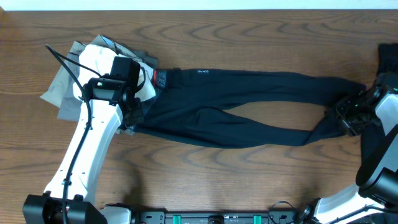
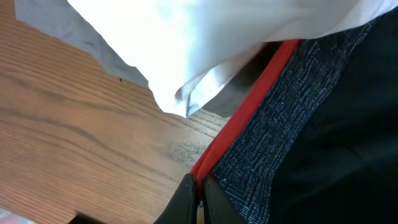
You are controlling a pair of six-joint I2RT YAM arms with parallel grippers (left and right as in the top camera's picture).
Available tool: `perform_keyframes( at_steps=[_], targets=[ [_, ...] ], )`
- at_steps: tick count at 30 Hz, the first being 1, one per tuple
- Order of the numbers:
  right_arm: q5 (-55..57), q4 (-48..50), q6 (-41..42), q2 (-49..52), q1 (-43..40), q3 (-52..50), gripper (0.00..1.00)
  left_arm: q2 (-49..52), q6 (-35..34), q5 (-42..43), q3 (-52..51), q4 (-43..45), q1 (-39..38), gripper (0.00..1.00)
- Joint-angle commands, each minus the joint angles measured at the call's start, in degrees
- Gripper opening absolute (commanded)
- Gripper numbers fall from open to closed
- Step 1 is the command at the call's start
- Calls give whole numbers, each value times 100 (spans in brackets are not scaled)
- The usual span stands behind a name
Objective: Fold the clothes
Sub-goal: 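Pull the leg ends rightward with the right gripper to stretch the leggings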
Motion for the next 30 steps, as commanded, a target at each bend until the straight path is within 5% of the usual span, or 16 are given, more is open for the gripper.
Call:
perform_keyframes(
  at_steps=[1, 3, 5, 18, 30],
  targets=[
    [-81, 146, 33, 37, 120, -243, 44, 4, -50, -7, 68, 2, 24, 6],
    [-33, 247, 162, 37, 131, -378, 17, 4, -50, -7, 68, 2, 24, 6],
    [-44, 221, 256, 37, 101, -409, 1, 4, -50, -7, 68, -2, 24, 6],
    [-282, -535, 81, -533, -1005, 1401, 1, 4, -46, -13, 68, -42, 26, 6],
    [-280, -557, 79, -382, -949, 1427, 2, 4, -7, -11, 68, 2, 26, 6]
  ],
)
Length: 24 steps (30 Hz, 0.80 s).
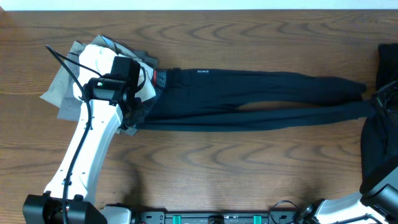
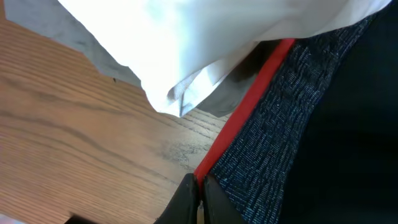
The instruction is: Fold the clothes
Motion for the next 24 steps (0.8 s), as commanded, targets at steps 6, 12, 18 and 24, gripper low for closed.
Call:
perform_keyframes(
  at_steps=[6, 12, 18, 24],
  targets=[
    [26, 0, -166, 28, 79, 4, 51, 4, -7, -118, 68, -13, 26, 6],
    [278, -398, -339, 31, 79, -52, 67, 4, -9, -118, 68, -13, 26, 6],
    [658, -258, -332, 31, 79, -793, 62, 4, -9, -118, 68, -13, 26, 6],
    [345, 573, -140, 31, 83, -1985, 64, 4, -9, -118, 68, 9, 26, 6]
  ],
)
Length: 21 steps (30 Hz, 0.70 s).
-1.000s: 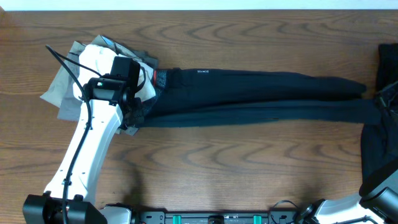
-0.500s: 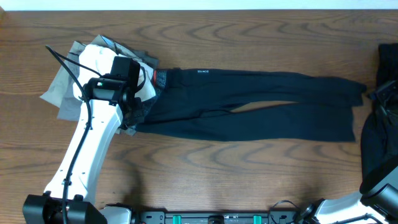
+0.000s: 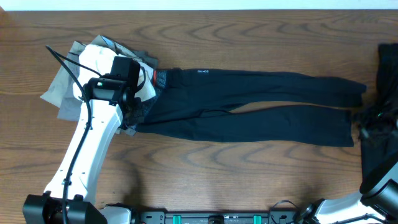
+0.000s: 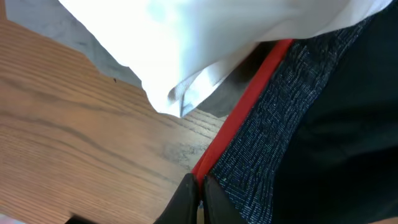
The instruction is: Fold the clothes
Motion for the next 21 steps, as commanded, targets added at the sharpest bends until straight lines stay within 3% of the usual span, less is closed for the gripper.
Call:
perform_keyframes(
  at_steps=[1, 5, 8, 12, 15, 16, 21],
  targets=[
    [-59, 269, 87, 17, 68, -490, 66, 4, -9, -114, 68, 2, 26, 6],
    [-24, 664, 243, 17, 63, -863, 68, 4, -9, -114, 68, 0, 26, 6],
    [-15, 859, 295, 17, 63, -966, 61, 4, -9, -114, 68, 0, 26, 6],
    [201, 870, 415, 17, 57, -975, 34, 4, -9, -114, 68, -2, 26, 6],
    [247, 743, 422, 13, 48, -970, 6, 4, -4, -114, 68, -4, 26, 6],
    [291, 684, 424, 13, 33, -951, 1, 4, 2, -114, 68, -9, 26, 6],
    [728, 13, 422, -105, -203, -485, 1, 2, 33, -114, 68, -81, 26, 6]
  ],
)
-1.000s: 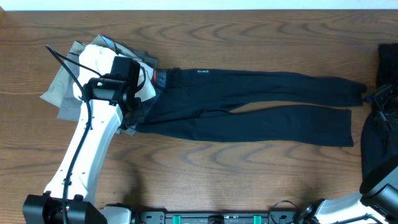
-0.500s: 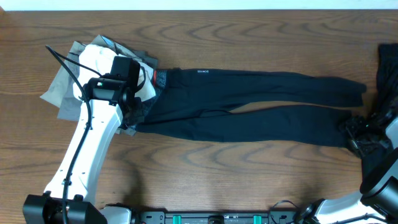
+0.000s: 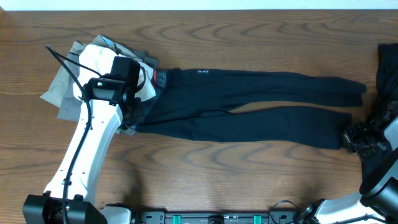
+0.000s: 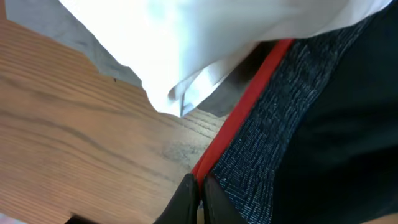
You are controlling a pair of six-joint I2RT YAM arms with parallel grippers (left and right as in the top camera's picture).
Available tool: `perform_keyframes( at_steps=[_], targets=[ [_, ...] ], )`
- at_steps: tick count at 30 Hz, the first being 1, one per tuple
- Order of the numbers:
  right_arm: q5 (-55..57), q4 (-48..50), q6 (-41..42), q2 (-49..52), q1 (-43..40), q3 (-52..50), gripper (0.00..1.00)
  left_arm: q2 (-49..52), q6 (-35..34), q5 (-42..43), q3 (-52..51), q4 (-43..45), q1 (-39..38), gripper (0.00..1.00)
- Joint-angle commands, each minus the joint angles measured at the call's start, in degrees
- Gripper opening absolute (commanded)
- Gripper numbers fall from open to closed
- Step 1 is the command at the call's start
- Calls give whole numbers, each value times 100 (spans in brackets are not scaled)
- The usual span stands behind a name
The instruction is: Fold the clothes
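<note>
Dark navy leggings (image 3: 249,106) lie flat across the table, waistband to the left and both legs running right with a narrow gap between them. My left gripper (image 3: 132,113) is shut on the red-edged waistband (image 4: 245,121), and in the left wrist view its fingertips (image 4: 199,194) pinch that red edge. My right gripper (image 3: 359,138) sits at the hem of the near leg (image 3: 339,138). Its jaws are too small and dark to read.
A pile of white and grey clothes (image 3: 93,59) lies at the back left, partly under my left arm, and the white cloth (image 4: 205,43) overlaps the waistband. Another dark garment (image 3: 387,68) lies at the right edge. Bare wood table (image 3: 205,168) runs along the front.
My right gripper has moved down and a little left, and the near leg's hem now lies slightly further left and nearer the front. The left gripper keeps its hold unchanged.
At first the near leg was slack and curved, meeting the far leg at my right gripper. Then both legs were stretched straight to the right edge. After that the near leg lay flat apart from the far one, as it does now.
</note>
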Motion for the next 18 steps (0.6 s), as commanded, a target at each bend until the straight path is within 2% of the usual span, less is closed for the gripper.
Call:
perform_keyframes(
  at_steps=[1, 8, 18],
  targets=[
    [518, -315, 44, -114, -210, 459, 1, 2, 31, -114, 68, -59, 26, 6],
    [1510, -820, -15, -627, -570, 1209, 1, 2, 28, -111, 68, -210, 26, 7],
    [1823, -964, -214, -859, -614, 1279, 2, 2, 26, -114, 68, -474, 26, 8]
  ],
)
